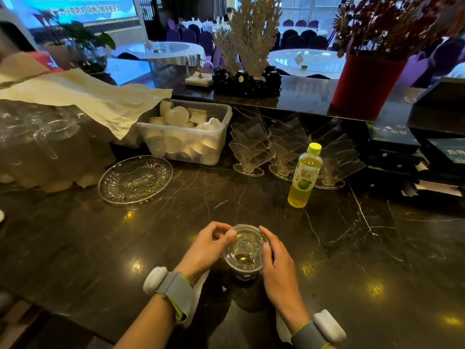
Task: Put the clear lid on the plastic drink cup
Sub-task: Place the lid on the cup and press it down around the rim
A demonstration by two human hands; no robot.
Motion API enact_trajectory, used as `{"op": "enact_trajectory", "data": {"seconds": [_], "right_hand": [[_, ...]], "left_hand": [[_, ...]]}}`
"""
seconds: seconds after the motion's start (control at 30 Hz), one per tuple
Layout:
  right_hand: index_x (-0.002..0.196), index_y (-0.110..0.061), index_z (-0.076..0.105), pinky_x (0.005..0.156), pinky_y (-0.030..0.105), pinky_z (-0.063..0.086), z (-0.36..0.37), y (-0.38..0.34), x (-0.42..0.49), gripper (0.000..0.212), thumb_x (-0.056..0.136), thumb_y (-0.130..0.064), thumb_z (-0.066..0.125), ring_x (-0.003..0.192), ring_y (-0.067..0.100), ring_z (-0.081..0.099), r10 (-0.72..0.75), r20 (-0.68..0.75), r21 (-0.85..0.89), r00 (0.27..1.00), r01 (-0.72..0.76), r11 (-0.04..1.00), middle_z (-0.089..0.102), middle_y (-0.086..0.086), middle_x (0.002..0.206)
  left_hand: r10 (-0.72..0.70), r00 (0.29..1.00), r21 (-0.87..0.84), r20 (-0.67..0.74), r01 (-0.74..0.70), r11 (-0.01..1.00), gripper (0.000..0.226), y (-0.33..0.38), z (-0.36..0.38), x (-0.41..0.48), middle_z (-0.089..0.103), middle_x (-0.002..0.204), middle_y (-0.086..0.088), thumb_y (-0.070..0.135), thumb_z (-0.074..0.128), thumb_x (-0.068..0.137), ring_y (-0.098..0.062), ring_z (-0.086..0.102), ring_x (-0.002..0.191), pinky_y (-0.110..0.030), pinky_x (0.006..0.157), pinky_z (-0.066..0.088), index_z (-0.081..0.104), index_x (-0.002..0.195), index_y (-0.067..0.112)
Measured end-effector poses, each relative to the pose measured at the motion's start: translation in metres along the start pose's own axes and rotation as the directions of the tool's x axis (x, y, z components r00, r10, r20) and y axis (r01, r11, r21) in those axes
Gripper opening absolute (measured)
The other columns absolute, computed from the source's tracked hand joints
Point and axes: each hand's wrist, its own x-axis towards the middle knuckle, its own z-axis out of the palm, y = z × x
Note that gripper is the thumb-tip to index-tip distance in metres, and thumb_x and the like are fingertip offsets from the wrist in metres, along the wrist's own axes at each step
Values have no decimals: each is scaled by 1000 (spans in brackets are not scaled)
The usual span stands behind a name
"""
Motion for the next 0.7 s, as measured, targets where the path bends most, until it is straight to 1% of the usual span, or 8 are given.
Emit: {"op": "enact_trajectory", "data": {"seconds": [0.1, 0.23, 0.3, 0.4, 0.47, 0.57, 0.6, 0.7], "right_hand": [[136, -31, 46, 74, 12, 42, 3, 1, 1, 39, 100, -24, 35, 95, -8, 52, -13, -14, -48, 1000, 12, 999, 54, -7, 113], [137, -31, 46, 73, 11, 42, 4, 3, 1, 39, 100, -24, 35, 96, -7, 52, -19, -33, -76, 999, 16, 997, 55, -7, 111], [137, -30, 46, 74, 9, 41, 5, 4, 2, 39, 100, -25, 35, 96, -9, 51, -28, -41, -100, 999, 23, 995, 55, -8, 112], [137, -32, 46, 74, 8, 41, 5, 4, 2, 39, 100, -25, 36, 95, -10, 51, -33, -42, -130, 999, 27, 991, 55, -8, 112], [137, -32, 45, 76, 11, 43, 6, 3, 2, 39, 100, -25, 35, 94, -7, 52, -35, -39, -140, 999, 29, 990, 55, -8, 110], [137, -33, 46, 86, 30, 51, 6, 1, 1, 39, 100, -26, 34, 92, 1, 54, -49, -40, -170, 998, 41, 985, 54, -8, 107], [137, -33, 46, 88, 33, 51, 5, 1, 1, 39, 100, -26, 34, 94, 3, 53, -51, -42, -176, 998, 43, 983, 54, -9, 107], [137, -32, 45, 87, 30, 50, 5, 1, 1, 39, 100, -26, 34, 94, 3, 52, -55, -40, -181, 998, 47, 982, 53, -9, 107]], "left_hand": [[69, 993, 75, -91, -62, 995, 15, 2, 8, 12, 66, 89, 0, 28, 59, 87, -13, 60, 81, -22, 70, 48, 65, 96, 18], [76, 990, 108, -117, -63, 992, 13, 1, 13, 22, 69, 89, -5, 29, 58, 87, -21, 64, 88, -37, 82, 52, 66, 90, 20], [83, 990, 115, -117, -70, 991, 12, 0, 13, 23, 69, 89, -5, 29, 58, 87, -21, 64, 89, -40, 83, 52, 65, 89, 20], [90, 990, 119, -109, -77, 990, 13, -1, 13, 24, 68, 88, -3, 28, 57, 87, -19, 64, 88, -38, 83, 53, 65, 89, 19], [92, 990, 115, -107, -80, 990, 13, -1, 12, 25, 67, 88, -2, 27, 57, 87, -18, 63, 87, -38, 83, 52, 65, 90, 17], [96, 991, 105, -97, -86, 991, 15, -1, 11, 25, 66, 85, -1, 25, 57, 88, -16, 61, 84, -37, 83, 50, 65, 91, 12], [99, 990, 103, -98, -89, 991, 16, -1, 11, 25, 66, 84, -1, 24, 57, 88, -16, 60, 83, -36, 82, 50, 65, 91, 11], [99, 990, 92, -96, -90, 992, 16, 0, 12, 25, 63, 81, 1, 24, 56, 88, -13, 58, 79, -32, 78, 48, 64, 91, 10]]}}
